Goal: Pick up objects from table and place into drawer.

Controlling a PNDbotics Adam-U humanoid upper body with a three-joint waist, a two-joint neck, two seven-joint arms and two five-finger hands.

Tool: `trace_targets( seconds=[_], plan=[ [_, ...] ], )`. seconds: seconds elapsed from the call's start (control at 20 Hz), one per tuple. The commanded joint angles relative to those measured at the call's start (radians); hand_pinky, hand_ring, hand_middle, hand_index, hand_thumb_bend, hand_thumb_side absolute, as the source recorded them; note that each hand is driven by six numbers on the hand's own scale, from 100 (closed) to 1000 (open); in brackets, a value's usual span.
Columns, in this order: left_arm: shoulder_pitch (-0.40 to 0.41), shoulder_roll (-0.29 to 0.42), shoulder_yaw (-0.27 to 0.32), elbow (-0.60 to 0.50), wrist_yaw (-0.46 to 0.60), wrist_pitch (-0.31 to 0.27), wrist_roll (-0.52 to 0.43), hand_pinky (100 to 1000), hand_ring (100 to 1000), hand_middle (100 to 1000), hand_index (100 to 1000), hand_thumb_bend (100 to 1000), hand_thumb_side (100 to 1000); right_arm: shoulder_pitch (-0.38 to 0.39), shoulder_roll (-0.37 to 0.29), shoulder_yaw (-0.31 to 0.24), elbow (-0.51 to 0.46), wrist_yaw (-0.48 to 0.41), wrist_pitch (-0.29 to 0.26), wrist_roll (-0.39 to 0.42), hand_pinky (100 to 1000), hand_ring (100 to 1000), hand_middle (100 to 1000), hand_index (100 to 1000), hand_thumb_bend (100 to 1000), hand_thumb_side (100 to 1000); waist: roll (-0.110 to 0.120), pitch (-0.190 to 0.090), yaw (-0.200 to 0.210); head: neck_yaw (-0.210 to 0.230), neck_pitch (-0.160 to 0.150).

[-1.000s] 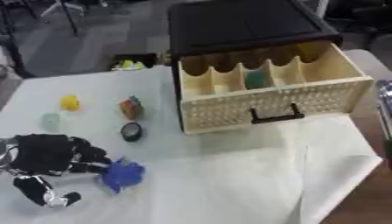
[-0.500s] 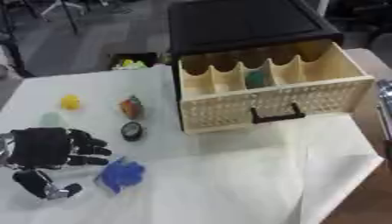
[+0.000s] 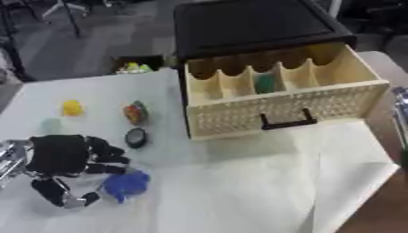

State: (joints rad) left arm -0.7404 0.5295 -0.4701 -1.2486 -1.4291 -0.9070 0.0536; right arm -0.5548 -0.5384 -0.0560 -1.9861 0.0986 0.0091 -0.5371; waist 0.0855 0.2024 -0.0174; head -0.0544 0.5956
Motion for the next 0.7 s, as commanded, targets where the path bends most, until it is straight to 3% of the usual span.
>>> trace_targets(
  seconds=[0.05, 0.4, 0.7],
  plan=[
    [-0.018, 0.008, 0.016, 0.008, -0.031, 0.0, 0.015, 792, 956, 936, 1000, 183, 914, -0.018, -0.009, -0.012, -0.014, -0.008, 0.0, 0.004, 371, 532, 476, 688, 100, 595, -0.002, -0.013, -0.001, 0.002, -0.011],
    [-0.018, -0.005, 0.018, 0.04, -0.102, 0.0, 0.051, 761, 926, 854, 970, 202, 882, -0.018, -0.006, -0.013, -0.014, -0.01, 0.001, 0.004, 370, 531, 475, 687, 100, 594, -0.001, -0.011, -0.004, 0.004, -0.011],
    [-0.025, -0.022, 0.027, 0.061, -0.124, 0.0, 0.105, 729, 899, 812, 933, 140, 853, -0.019, -0.003, -0.014, -0.014, -0.01, 0.003, 0.005, 369, 531, 474, 686, 100, 594, -0.003, -0.009, -0.007, 0.009, -0.014]
  ],
)
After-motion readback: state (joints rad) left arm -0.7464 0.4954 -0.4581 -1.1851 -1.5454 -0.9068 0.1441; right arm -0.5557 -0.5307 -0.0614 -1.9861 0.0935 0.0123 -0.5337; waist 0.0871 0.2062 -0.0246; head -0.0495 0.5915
